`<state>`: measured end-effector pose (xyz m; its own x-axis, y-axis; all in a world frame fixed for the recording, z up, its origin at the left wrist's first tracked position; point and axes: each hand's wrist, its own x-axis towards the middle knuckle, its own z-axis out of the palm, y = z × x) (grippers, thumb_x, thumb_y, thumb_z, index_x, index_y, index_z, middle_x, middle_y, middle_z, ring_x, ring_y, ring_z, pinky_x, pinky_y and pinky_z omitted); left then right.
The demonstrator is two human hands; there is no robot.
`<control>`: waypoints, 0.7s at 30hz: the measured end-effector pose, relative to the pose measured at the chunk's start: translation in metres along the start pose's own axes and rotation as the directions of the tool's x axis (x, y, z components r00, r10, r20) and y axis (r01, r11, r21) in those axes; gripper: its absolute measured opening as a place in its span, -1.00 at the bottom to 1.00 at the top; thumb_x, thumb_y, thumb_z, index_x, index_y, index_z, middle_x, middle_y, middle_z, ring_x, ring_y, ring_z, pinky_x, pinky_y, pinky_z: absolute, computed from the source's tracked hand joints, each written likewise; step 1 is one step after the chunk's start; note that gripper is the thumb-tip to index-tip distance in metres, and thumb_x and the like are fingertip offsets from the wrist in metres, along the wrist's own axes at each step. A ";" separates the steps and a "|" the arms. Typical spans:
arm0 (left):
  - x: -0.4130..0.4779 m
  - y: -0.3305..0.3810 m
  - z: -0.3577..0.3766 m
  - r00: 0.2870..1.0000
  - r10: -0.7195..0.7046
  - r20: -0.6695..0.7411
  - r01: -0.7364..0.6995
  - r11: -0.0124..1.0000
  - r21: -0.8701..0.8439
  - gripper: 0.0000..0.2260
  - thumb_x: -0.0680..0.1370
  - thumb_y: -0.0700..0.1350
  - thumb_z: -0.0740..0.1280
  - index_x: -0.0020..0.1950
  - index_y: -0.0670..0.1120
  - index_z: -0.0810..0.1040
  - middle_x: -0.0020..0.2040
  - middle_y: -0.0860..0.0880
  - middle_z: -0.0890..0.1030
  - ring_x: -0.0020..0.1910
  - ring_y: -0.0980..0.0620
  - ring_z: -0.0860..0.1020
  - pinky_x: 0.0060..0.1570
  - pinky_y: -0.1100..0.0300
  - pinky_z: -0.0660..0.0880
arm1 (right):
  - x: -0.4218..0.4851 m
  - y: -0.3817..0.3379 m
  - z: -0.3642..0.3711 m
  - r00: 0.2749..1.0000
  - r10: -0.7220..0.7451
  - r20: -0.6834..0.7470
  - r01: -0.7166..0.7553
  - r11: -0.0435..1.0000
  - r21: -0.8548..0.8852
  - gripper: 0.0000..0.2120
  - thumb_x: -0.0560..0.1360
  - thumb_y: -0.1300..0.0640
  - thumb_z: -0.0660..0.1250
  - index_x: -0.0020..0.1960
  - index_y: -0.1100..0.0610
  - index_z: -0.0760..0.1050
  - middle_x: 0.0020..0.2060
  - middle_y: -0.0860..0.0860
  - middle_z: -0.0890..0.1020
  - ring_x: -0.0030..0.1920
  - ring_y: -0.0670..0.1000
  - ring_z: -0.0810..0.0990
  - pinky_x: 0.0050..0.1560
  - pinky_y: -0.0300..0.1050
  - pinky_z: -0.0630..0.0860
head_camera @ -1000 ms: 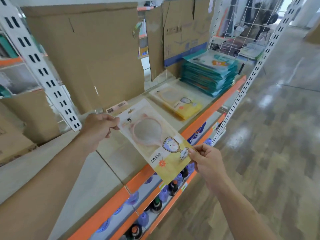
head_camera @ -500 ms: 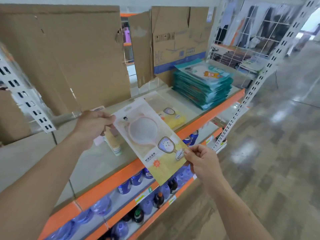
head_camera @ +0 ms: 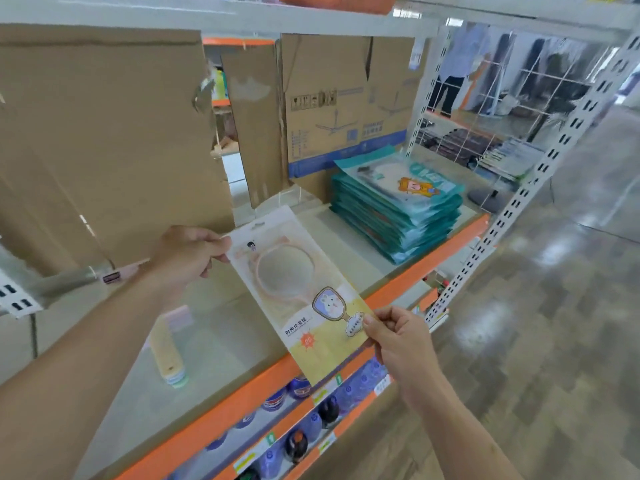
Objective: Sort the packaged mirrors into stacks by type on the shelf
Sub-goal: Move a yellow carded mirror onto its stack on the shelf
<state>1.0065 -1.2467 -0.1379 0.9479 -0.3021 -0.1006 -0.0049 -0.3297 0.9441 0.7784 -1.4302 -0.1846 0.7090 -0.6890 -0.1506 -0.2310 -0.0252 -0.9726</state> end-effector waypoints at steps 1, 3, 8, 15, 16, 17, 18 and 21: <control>0.008 0.000 0.002 1.000 -0.004 0.005 0.004 1.000 0.006 -0.88 0.50 -0.18 0.40 -0.24 -0.13 0.58 -0.53 0.10 0.58 -0.45 0.04 0.32 -0.57 0.36 0.35 | 0.007 -0.001 0.000 1.000 0.003 0.000 -0.003 1.000 -0.002 -0.88 0.52 0.25 0.33 -0.19 0.23 0.53 -0.48 0.06 0.53 -0.54 -0.10 0.35 -0.48 -0.28 0.31; 0.022 0.000 0.005 1.000 -0.015 0.017 0.015 1.000 0.011 -0.88 0.50 -0.18 0.40 -0.24 -0.14 0.59 -0.53 0.10 0.58 -0.44 0.03 0.32 -0.48 0.28 0.37 | 0.021 -0.003 0.002 1.000 0.015 0.003 -0.015 1.000 -0.002 -0.88 0.52 0.25 0.33 -0.19 0.25 0.53 -0.47 0.10 0.52 -0.54 -0.10 0.36 -0.48 -0.27 0.30; 0.054 0.001 0.014 0.999 -0.042 0.033 0.042 0.999 0.007 -0.86 0.51 -0.20 0.39 -0.26 -0.13 0.57 -0.55 0.08 0.56 -0.43 0.02 0.31 -0.40 0.22 0.35 | 0.048 -0.007 0.010 1.000 0.026 -0.001 -0.026 1.000 0.000 -0.88 0.51 0.26 0.34 -0.20 0.25 0.52 -0.51 0.03 0.51 -0.57 -0.13 0.34 -0.51 -0.29 0.27; 0.091 -0.001 0.032 0.994 -0.091 0.066 0.090 0.996 0.020 -0.90 0.53 -0.17 0.36 -0.19 -0.10 0.56 -0.32 -0.06 0.58 -0.37 0.02 0.37 -0.37 0.20 0.36 | 0.075 -0.006 0.013 0.999 0.030 -0.013 -0.030 0.998 -0.060 -0.89 0.51 0.21 0.36 -0.18 0.21 0.55 -0.54 -0.03 0.53 -0.53 -0.08 0.34 -0.49 -0.24 0.27; 0.095 -0.003 0.035 0.993 -0.098 0.061 0.096 0.995 0.035 -0.90 0.53 -0.17 0.37 -0.19 -0.10 0.56 -0.32 -0.06 0.58 -0.38 0.02 0.38 -0.37 0.20 0.36 | 0.078 -0.006 0.012 0.999 0.033 -0.012 -0.034 0.997 -0.062 -0.89 0.51 0.22 0.36 -0.18 0.22 0.55 -0.55 -0.03 0.53 -0.54 -0.10 0.35 -0.50 -0.26 0.28; 0.100 -0.005 0.038 0.993 -0.109 0.056 0.106 0.993 0.049 -0.91 0.52 -0.16 0.38 -0.18 -0.11 0.56 -0.32 -0.06 0.59 -0.38 0.03 0.39 -0.37 0.20 0.36 | 0.080 -0.005 0.012 0.999 0.034 -0.012 -0.035 0.997 -0.073 -0.90 0.51 0.22 0.36 -0.17 0.22 0.55 -0.53 0.00 0.54 -0.54 -0.11 0.38 -0.50 -0.27 0.30; 0.103 -0.007 0.040 0.991 -0.121 0.054 0.118 0.991 0.058 -0.93 0.52 -0.16 0.39 -0.15 -0.12 0.57 -0.32 -0.06 0.59 -0.39 0.04 0.40 -0.37 0.21 0.37 | 0.083 -0.004 0.012 0.999 0.035 -0.010 -0.036 0.995 -0.091 -0.91 0.51 0.23 0.36 -0.16 0.21 0.56 -0.50 0.03 0.56 -0.51 -0.09 0.41 -0.48 -0.25 0.33; 0.111 -0.011 0.046 0.988 -0.143 0.061 0.138 0.987 0.078 -0.91 0.53 -0.15 0.38 -0.06 -0.17 0.59 -0.31 -0.06 0.60 -0.40 0.04 0.39 -0.38 0.22 0.38 | 0.092 -0.002 0.011 0.999 0.032 -0.002 -0.032 0.988 -0.153 -0.91 0.50 0.22 0.37 -0.18 0.16 0.57 -0.38 0.10 0.65 -0.41 0.03 0.54 -0.32 -0.09 0.49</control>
<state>1.0973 -1.3174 -0.1743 0.9179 -0.3054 -0.2535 0.1015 -0.4370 0.8937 0.8512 -1.4859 -0.1980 0.7001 -0.6907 -0.1809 -0.3523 -0.1137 -0.9290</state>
